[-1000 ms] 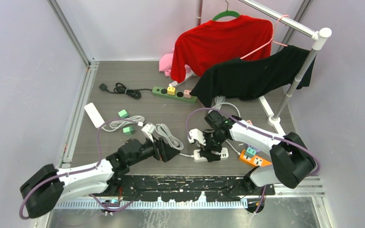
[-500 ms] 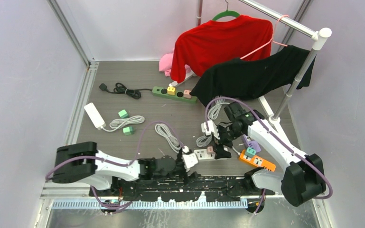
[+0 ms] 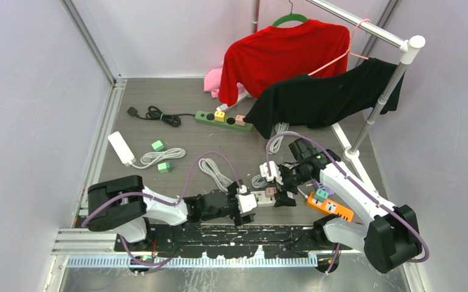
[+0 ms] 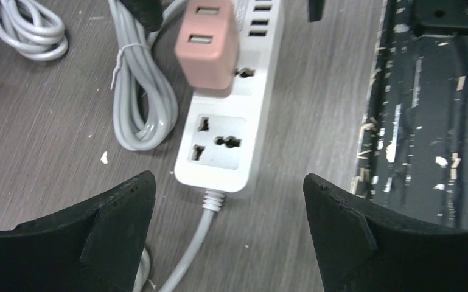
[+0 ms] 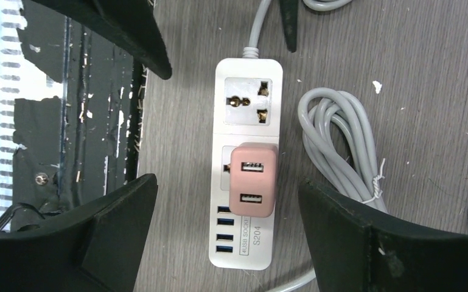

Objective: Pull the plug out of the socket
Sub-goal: Remove the plug from the socket.

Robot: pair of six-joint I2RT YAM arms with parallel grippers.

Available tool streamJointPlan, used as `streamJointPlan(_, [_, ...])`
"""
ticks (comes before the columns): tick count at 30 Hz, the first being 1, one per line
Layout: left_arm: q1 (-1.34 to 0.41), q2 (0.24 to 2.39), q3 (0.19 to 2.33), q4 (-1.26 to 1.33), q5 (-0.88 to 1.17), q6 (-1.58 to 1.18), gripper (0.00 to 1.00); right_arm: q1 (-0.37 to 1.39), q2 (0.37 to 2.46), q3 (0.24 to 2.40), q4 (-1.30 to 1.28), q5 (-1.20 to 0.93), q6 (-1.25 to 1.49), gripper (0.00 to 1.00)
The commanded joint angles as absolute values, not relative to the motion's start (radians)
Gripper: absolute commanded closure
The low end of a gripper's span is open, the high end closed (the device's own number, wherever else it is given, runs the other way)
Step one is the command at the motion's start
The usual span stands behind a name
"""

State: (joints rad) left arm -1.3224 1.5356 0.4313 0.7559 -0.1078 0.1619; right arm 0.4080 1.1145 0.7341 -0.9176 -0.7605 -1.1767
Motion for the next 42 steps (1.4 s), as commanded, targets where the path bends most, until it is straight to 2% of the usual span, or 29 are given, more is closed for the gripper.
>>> streamJointPlan(1, [-1.278, 1.588, 0.457, 0.88, -0.021, 0.186, 0.11, 0.412, 1.131, 0.718, -0.825, -0.751, -1.166, 0.14])
streamJointPlan(5, [-1.261, 1.646, 0.471, 0.931, -0.005, 0.173, 0.19, 0.424, 1.145, 0.705, -0.778, -0.723, -1.131, 0.24])
streamJointPlan(11, [-1.206, 1.707, 0.461, 1.042, 0.064, 0.112, 0.27, 0.448, 1.17, 0.702, -0.764, -0.699, -1.129, 0.33])
streamJointPlan(26, [-1.186, 1.815, 0.517, 1.103, 0.134, 0.064, 0.34, 0.467, 1.184, 0.711, -0.782, -0.698, -1.147, 0.58])
streamJointPlan(29, [-1.182, 1.821, 0.523, 1.103, 0.129, 0.061, 0.51, 0.471, 1.188, 0.715, -0.793, -0.698, -1.155, 0.64])
streamJointPlan(33, [-1.176, 1.832, 0.521, 1.104, 0.126, 0.058, 0.61, 0.473, 1.188, 0.725, -0.807, -0.709, -1.158, 0.75])
streamJointPlan(34, [-1.175, 1.834, 0.517, 1.103, 0.126, 0.057, 0.67, 0.473, 1.186, 0.727, -0.809, -0.713, -1.156, 0.79])
streamJointPlan(37, [-1.172, 1.834, 0.506, 1.102, 0.119, 0.058, 0.97, 0.473, 1.186, 0.751, -0.814, -0.739, -1.115, 0.95])
streamJointPlan(38, [-1.171, 1.834, 0.5, 1.1, 0.117, 0.061, 1.0, 0.473, 1.187, 0.761, -0.813, -0.751, -1.096, 0.98])
streamJointPlan(42, [-1.169, 1.83, 0.484, 1.075, 0.107, 0.069, 1.0, 0.465, 1.187, 0.792, -0.817, -0.8, -1.044, 0.99])
